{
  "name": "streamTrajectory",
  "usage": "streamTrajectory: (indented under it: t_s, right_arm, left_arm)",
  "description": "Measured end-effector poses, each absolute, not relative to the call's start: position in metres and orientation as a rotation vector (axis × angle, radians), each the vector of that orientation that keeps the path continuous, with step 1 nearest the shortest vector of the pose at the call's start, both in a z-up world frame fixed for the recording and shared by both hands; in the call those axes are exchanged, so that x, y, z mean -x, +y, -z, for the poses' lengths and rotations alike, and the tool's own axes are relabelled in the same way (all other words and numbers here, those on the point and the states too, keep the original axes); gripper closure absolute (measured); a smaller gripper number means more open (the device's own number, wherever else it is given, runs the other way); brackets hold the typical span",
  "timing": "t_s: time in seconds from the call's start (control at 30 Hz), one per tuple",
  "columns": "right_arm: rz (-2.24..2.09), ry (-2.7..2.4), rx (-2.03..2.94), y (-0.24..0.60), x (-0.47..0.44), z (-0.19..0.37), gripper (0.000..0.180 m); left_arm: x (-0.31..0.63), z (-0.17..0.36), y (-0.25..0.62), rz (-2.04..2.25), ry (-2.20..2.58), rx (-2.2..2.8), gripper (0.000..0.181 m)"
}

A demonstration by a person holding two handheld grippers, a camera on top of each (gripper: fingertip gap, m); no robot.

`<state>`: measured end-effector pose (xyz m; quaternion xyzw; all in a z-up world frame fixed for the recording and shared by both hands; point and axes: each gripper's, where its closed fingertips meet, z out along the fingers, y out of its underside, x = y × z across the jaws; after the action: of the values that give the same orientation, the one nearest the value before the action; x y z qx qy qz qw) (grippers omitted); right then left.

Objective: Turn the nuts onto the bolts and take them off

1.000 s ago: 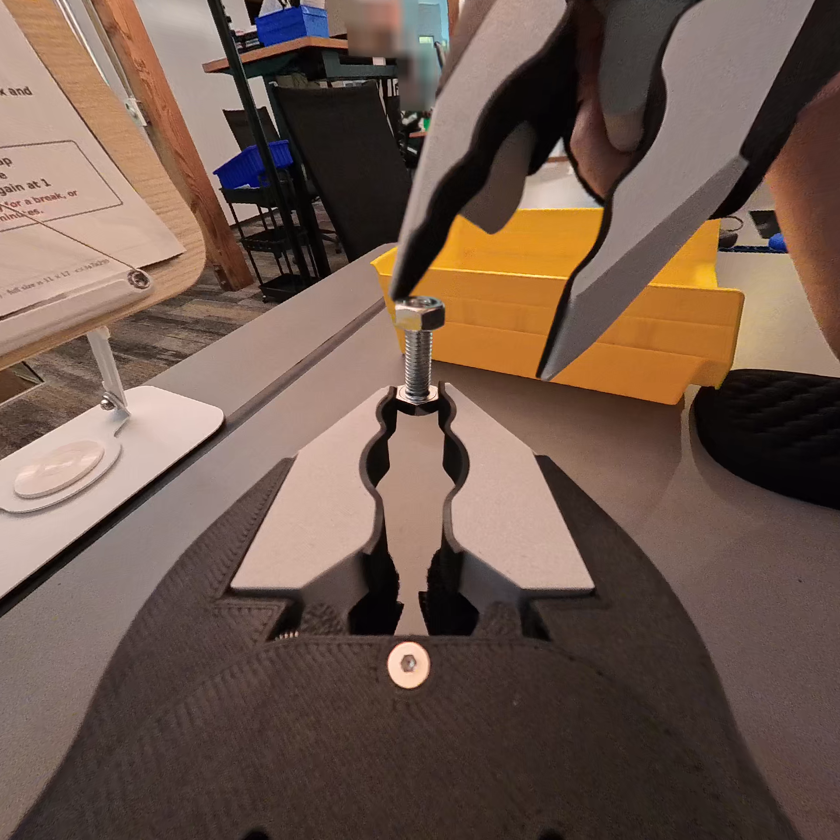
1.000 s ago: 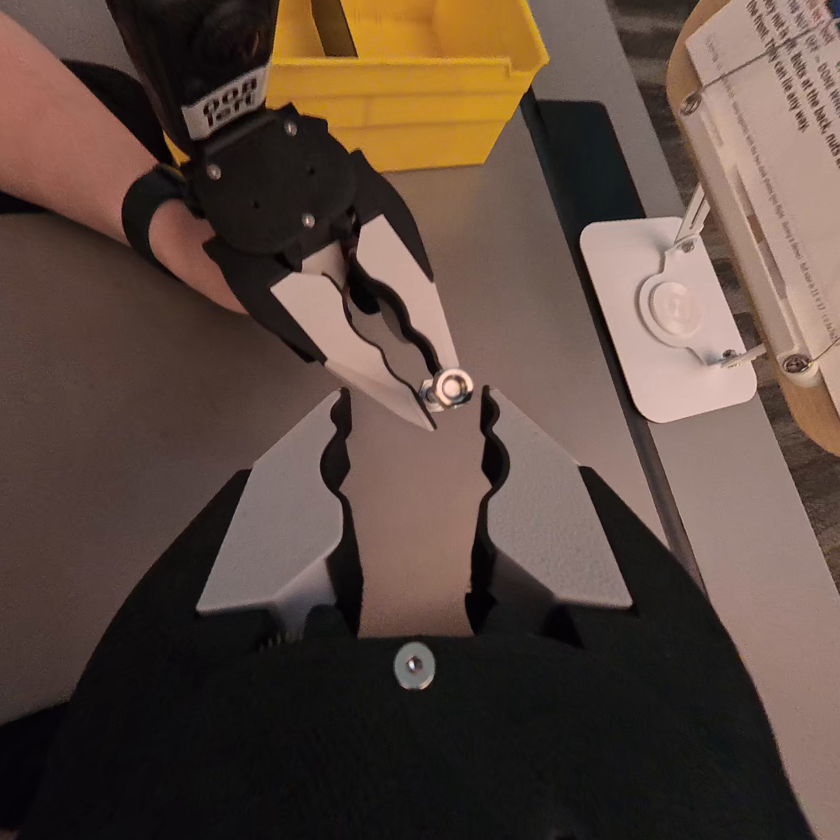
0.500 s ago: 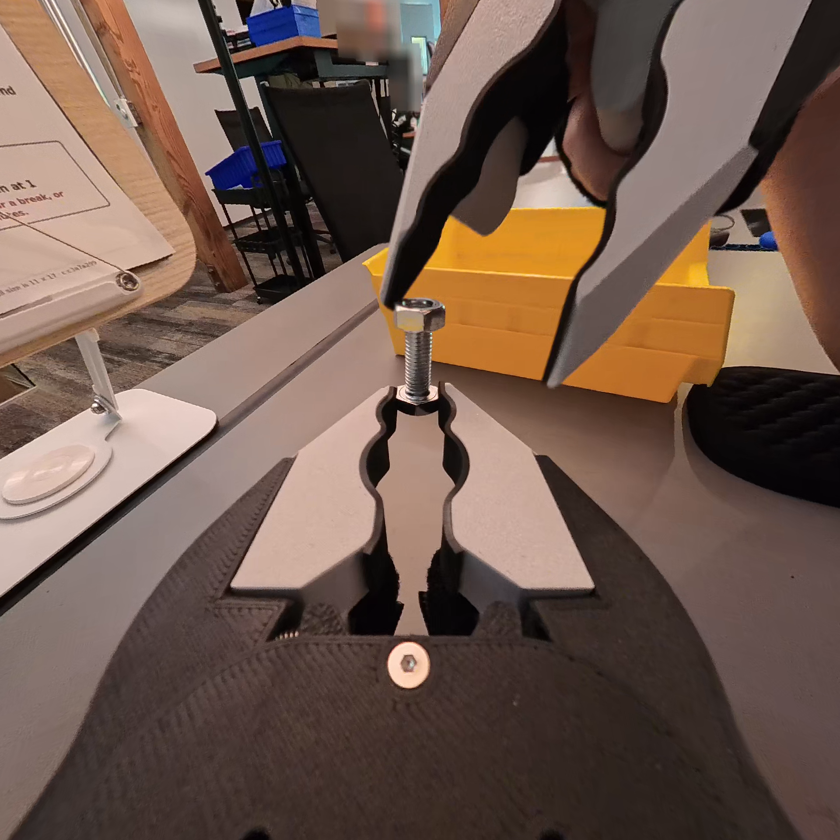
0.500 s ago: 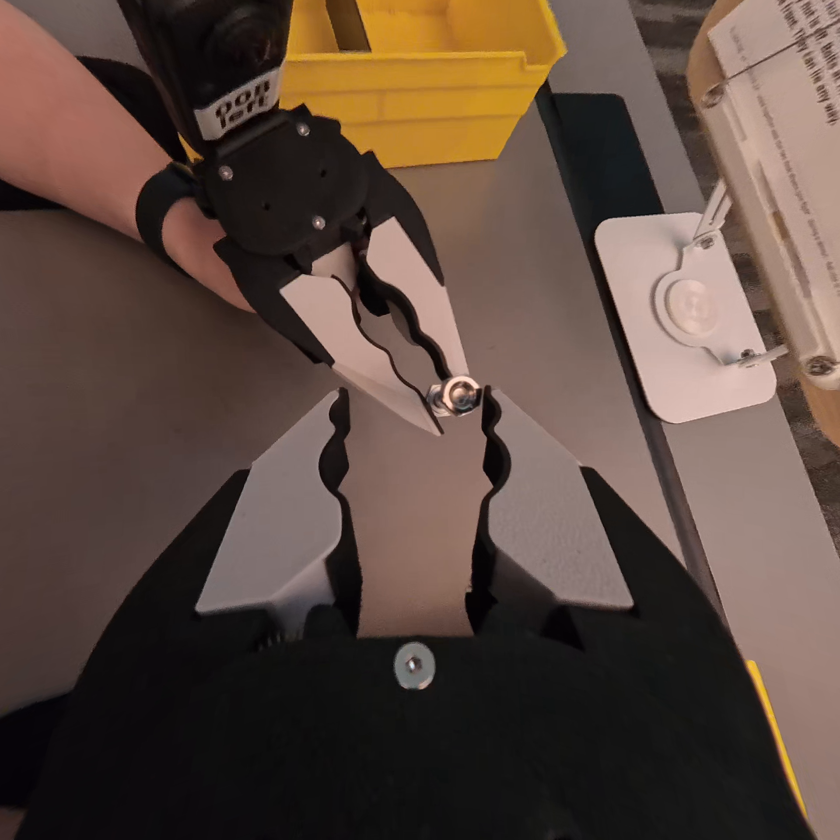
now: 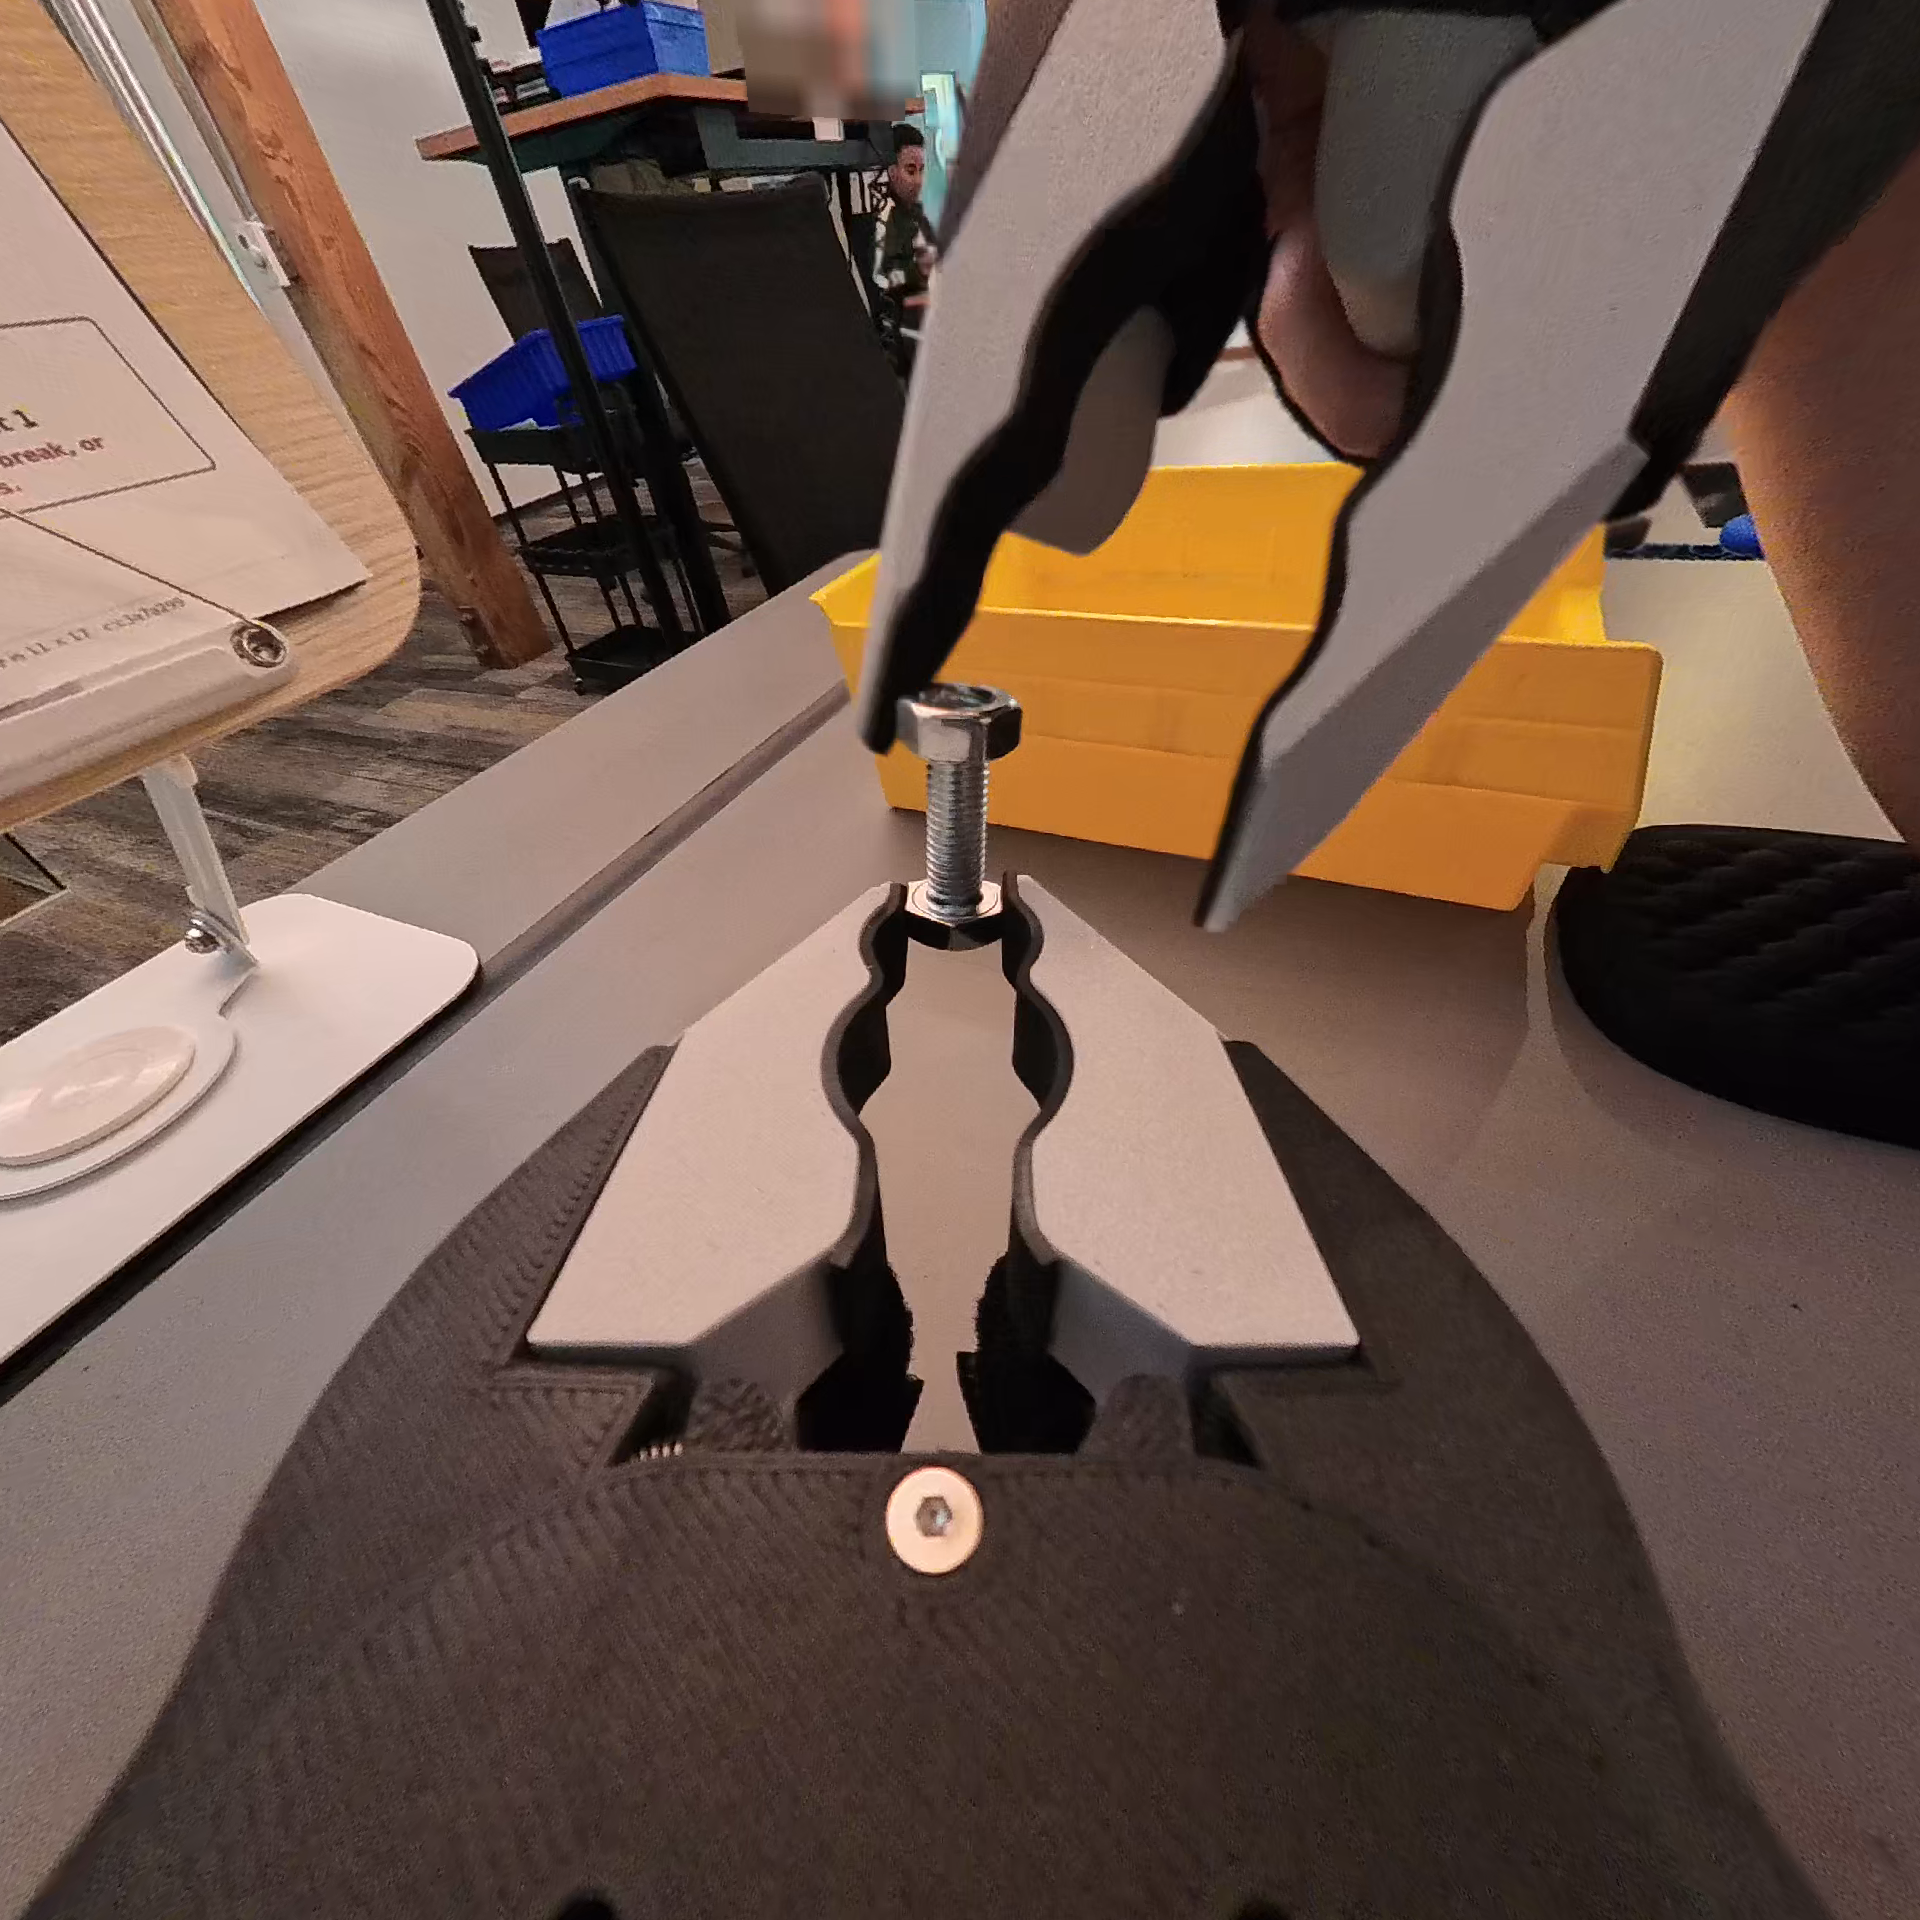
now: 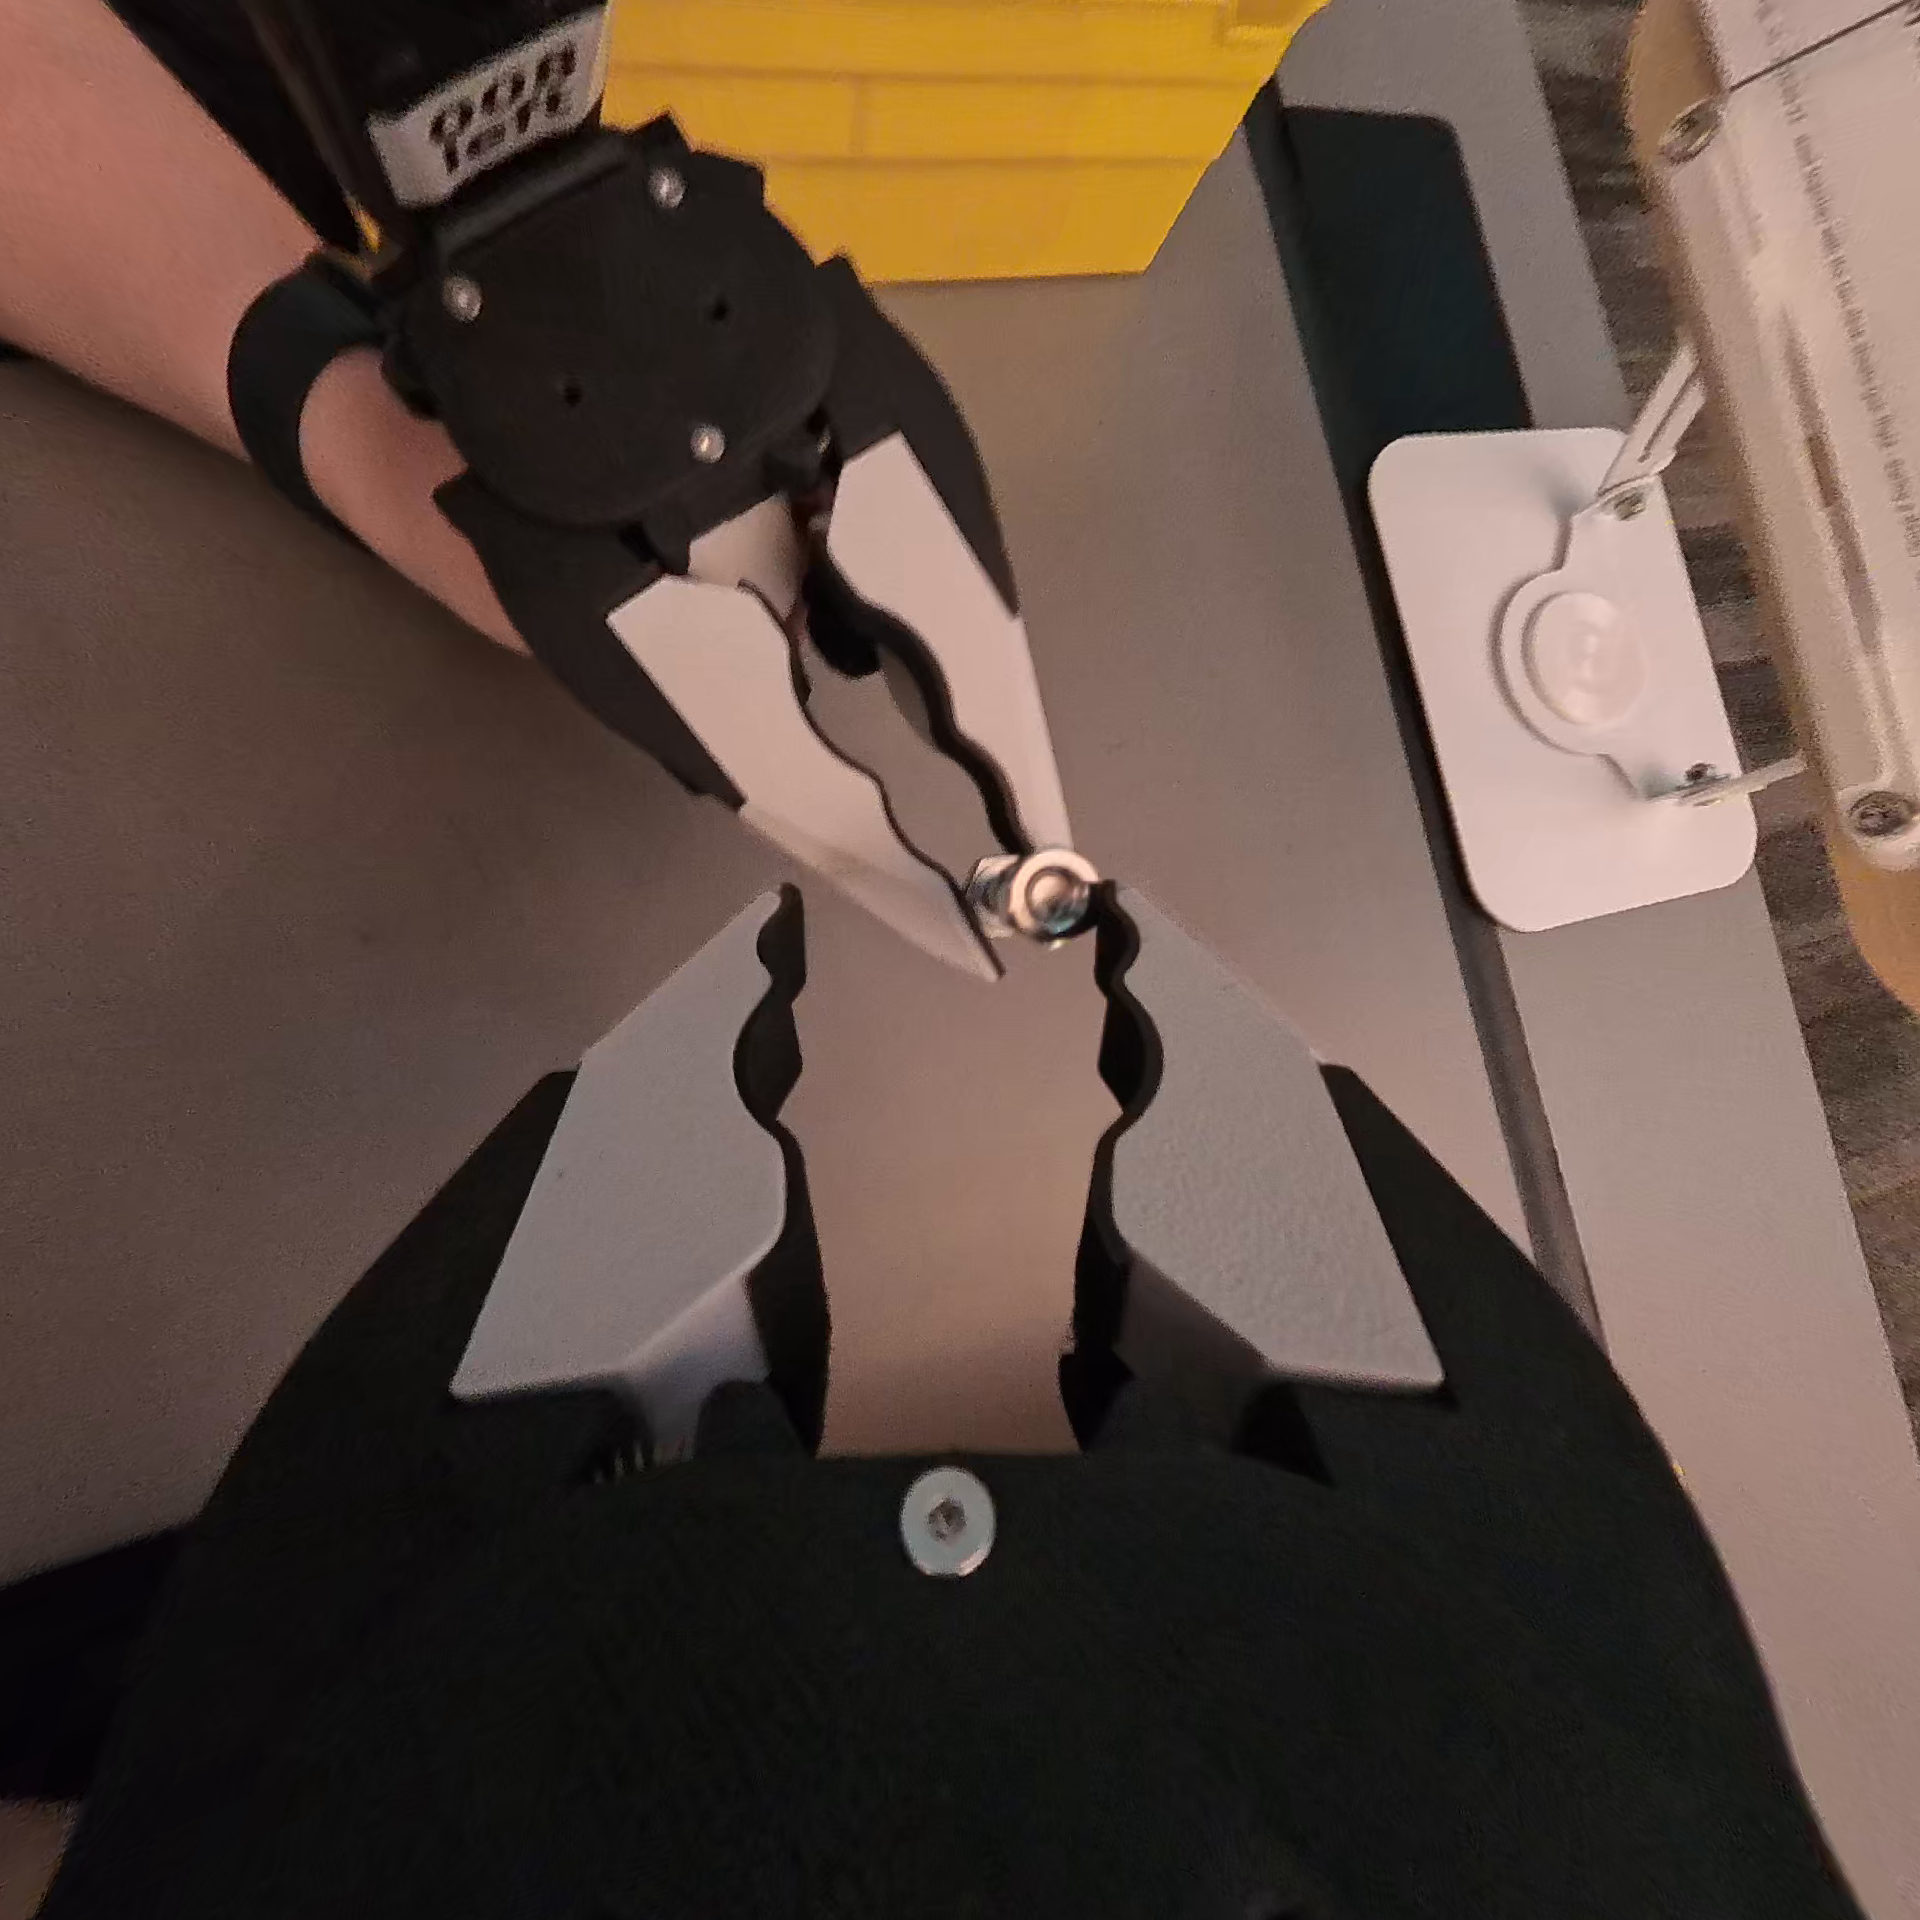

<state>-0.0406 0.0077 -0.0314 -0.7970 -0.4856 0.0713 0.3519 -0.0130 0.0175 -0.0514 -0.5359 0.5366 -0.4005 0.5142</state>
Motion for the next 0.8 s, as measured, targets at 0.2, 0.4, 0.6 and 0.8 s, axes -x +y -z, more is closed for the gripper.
streamTrajectory:
  t_s: [0.2, 0.4, 0.6, 0.8]
  right_arm:
    - [-0.169, -1.24, 2.06, 0.004, 0.03, 0.024, 0.142]
    - [-0.159, -1.267, 2.036, 0.009, 0.04, 0.028, 0.128]
    - [-0.152, -1.289, 2.048, -0.001, 0.031, 0.025, 0.152]
    - [-0.061, -1.293, 2.03, 0.011, 0.036, 0.03, 0.124]
  left_arm:
    - [0.015, 0.05, 0.022, 0.994, 1.267, 1.313, 0.165]
    - [0.013, 0.052, 0.018, 0.972, 1.29, 1.295, 0.164]
    - [0.014, 0.05, 0.02, 0.978, 1.282, 1.302, 0.165]
    - [0.013, 0.051, 0.018, 0.973, 1.291, 1.294, 0.165]
